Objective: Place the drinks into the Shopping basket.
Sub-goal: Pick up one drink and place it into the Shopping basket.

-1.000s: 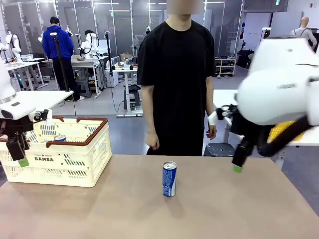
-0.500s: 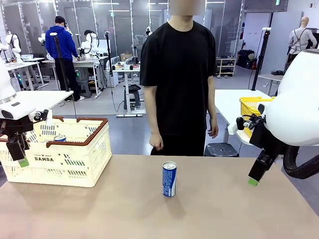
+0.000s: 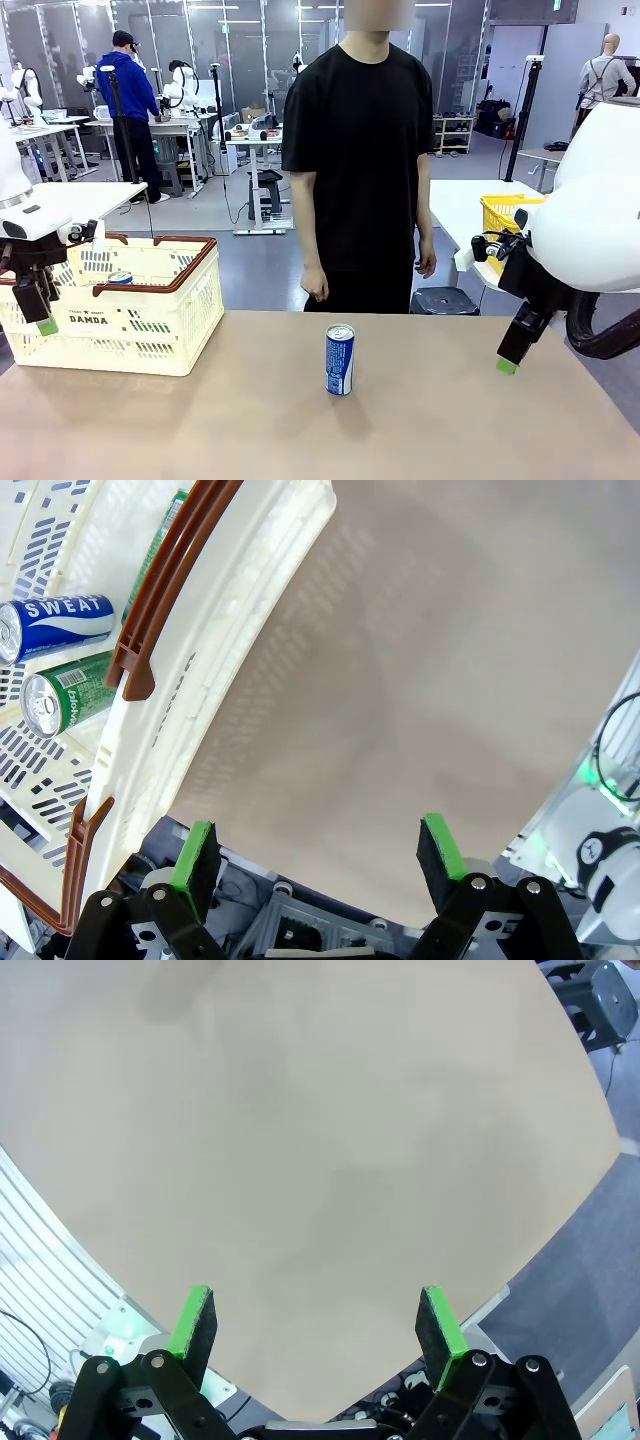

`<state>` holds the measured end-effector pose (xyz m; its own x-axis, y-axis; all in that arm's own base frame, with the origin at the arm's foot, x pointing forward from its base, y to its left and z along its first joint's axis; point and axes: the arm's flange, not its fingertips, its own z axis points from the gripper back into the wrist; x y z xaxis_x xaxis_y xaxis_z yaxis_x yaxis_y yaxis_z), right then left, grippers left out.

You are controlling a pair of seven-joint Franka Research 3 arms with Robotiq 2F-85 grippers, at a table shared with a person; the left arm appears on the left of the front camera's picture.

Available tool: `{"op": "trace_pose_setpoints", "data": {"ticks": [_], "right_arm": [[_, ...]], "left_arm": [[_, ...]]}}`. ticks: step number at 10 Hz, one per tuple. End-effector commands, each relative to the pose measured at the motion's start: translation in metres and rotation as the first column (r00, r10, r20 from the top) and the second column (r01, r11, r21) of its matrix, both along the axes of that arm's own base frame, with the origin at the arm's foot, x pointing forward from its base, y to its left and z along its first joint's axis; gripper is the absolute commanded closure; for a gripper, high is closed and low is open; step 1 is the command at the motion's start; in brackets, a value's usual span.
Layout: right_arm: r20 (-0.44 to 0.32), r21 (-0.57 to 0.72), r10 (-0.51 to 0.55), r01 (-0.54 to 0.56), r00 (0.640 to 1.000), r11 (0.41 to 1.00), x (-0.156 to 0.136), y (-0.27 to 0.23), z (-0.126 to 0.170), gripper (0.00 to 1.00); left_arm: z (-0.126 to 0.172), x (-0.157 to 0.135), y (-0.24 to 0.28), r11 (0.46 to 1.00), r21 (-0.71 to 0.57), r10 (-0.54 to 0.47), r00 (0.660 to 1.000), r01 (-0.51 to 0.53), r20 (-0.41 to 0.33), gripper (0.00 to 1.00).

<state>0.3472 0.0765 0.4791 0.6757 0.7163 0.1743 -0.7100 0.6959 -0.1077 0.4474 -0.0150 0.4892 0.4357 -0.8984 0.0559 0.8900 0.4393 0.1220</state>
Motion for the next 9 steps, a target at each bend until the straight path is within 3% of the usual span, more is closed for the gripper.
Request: {"op": "trace_pose_setpoints", "data": {"ticks": [1, 5, 8, 9], "right_arm": [[-0.006, -0.008, -0.002, 0.002, 1.000, 1.000, 0.002, 0.001, 0.003, 0.00], [-0.006, -0.008, -0.002, 0.002, 1.000, 1.000, 0.002, 0.001, 0.003, 0.00], [-0.006, -0.008, -0.002, 0.002, 1.000, 1.000, 0.002, 0.001, 0.003, 0.00], [-0.006, -0.008, -0.002, 0.002, 1.000, 1.000, 0.002, 0.001, 0.003, 0.00]], "left_arm": [[0.000, 0.000, 0.000, 1.000, 0.000, 0.000, 1.000, 0.000, 0.000, 0.00], [0.049, -0.012, -0.081, 0.976, -0.138, -0.131, 0.964, 0.166, 0.233, 0.00], [0.057, 0.009, -0.207, 0.903, -0.167, -0.338, 0.895, 0.395, 0.291, 0.00], [0.049, 0.021, -0.247, 0.899, -0.136, -0.363, 0.881, 0.417, 0.304, 0.00]]}}
